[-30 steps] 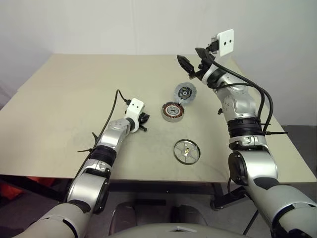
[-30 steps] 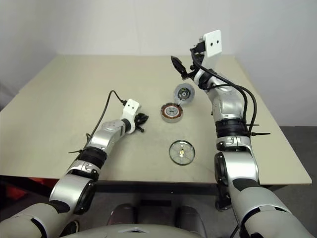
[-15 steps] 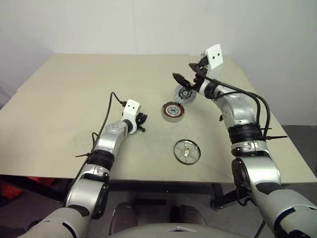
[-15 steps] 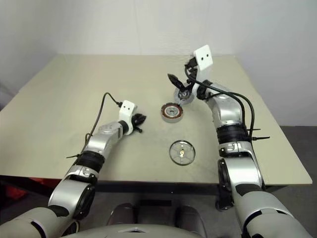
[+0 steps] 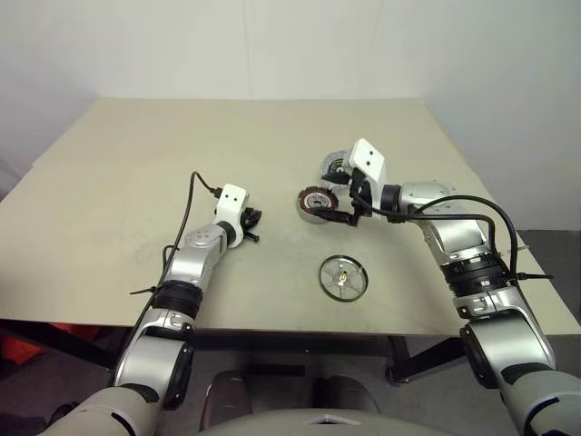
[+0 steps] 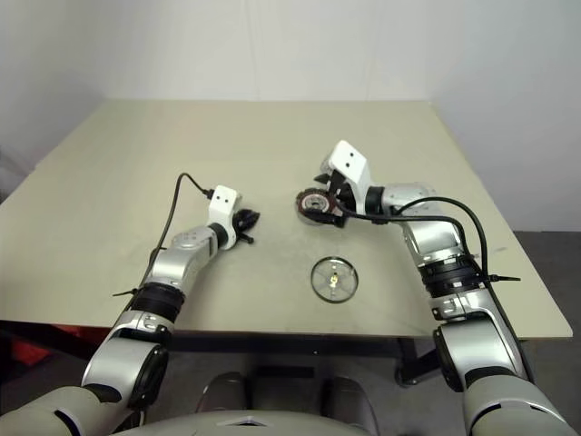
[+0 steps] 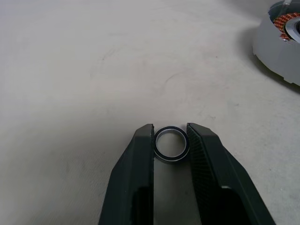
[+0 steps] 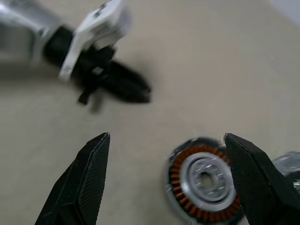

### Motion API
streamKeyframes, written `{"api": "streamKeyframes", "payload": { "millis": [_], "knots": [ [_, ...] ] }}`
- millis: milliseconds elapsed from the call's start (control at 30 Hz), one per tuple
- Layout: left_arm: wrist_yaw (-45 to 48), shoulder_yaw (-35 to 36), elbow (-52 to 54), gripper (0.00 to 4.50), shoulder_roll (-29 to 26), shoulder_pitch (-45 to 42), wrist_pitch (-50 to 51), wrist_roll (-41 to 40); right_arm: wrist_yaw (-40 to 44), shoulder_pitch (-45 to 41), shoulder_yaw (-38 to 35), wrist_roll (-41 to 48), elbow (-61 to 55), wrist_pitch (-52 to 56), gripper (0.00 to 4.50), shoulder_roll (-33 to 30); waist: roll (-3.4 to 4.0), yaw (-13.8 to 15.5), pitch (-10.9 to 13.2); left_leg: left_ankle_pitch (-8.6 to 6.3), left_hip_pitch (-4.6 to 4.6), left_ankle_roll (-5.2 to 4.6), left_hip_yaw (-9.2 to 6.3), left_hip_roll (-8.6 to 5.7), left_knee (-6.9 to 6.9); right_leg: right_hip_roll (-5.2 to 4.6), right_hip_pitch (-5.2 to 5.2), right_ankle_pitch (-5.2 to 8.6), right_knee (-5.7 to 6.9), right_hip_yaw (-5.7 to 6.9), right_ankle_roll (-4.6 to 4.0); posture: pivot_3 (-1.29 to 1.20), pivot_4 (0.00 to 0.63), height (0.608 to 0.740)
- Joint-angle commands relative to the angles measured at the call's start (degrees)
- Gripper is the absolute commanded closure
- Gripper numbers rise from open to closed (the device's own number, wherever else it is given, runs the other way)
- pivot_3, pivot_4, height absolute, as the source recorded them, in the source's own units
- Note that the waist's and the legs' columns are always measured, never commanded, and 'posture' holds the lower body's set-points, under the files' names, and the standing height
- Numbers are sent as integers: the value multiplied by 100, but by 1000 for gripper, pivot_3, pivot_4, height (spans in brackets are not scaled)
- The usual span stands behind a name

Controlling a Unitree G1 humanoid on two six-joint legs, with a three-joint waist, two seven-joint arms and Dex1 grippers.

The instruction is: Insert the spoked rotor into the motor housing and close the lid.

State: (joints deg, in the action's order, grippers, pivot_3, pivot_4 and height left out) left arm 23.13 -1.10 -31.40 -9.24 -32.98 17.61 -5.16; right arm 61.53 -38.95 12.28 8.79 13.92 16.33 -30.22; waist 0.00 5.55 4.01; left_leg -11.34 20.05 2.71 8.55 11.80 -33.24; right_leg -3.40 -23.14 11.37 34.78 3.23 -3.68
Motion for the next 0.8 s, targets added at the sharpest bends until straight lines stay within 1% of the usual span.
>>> {"api": "streamKeyframes", "payload": {
  "millis": [33,167,267,400,500,633,800],
  "knots": [
    [-44,67,89,3781,-35,27,26,-19,425,-279,244,-276,110,-463,87,-199,0,2,0,0,0,-1,0,0,-1,-1,0,0,0,0,0,0,0,740],
    [-67,58,103,3781,-16,43,36,-28,507,-660,374,-551,808,-892,87,-109,0,-1,0,-1,0,-2,0,0,-4,0,0,0,2,0,0,0,0,740],
    [-80,54,157,3781,-7,92,59,-32,512,-967,480,-779,1442,-1273,697,53,0,-2,0,-1,1,-3,0,0,-4,-1,0,0,1,0,0,0,0,740],
    [-103,55,253,3781,-5,153,103,-37,622,-1303,578,-1018,2334,-1723,697,270,0,-4,0,-3,3,-5,0,1,-5,0,-1,0,1,1,-2,0,0,740],
    [-127,68,304,3781,-15,185,125,-46,617,-1500,629,-1200,2937,-2081,1230,358,0,-1,0,-6,7,-13,0,3,-7,-3,-2,0,0,2,-3,0,0,740],
    [-150,76,341,3781,-18,209,142,-51,685,-1655,647,-1355,3539,-2386,1230,479,0,-12,0,-7,9,-18,2,3,-9,-6,-7,0,1,2,-3,0,0,740],
    [-173,77,357,3781,-11,227,143,-56,562,-1843,661,-1642,4163,-2717,1230,577,0,-13,0,-7,8,-16,2,5,-9,-2,-7,0,4,2,-4,0,0,740]
  ]
}}
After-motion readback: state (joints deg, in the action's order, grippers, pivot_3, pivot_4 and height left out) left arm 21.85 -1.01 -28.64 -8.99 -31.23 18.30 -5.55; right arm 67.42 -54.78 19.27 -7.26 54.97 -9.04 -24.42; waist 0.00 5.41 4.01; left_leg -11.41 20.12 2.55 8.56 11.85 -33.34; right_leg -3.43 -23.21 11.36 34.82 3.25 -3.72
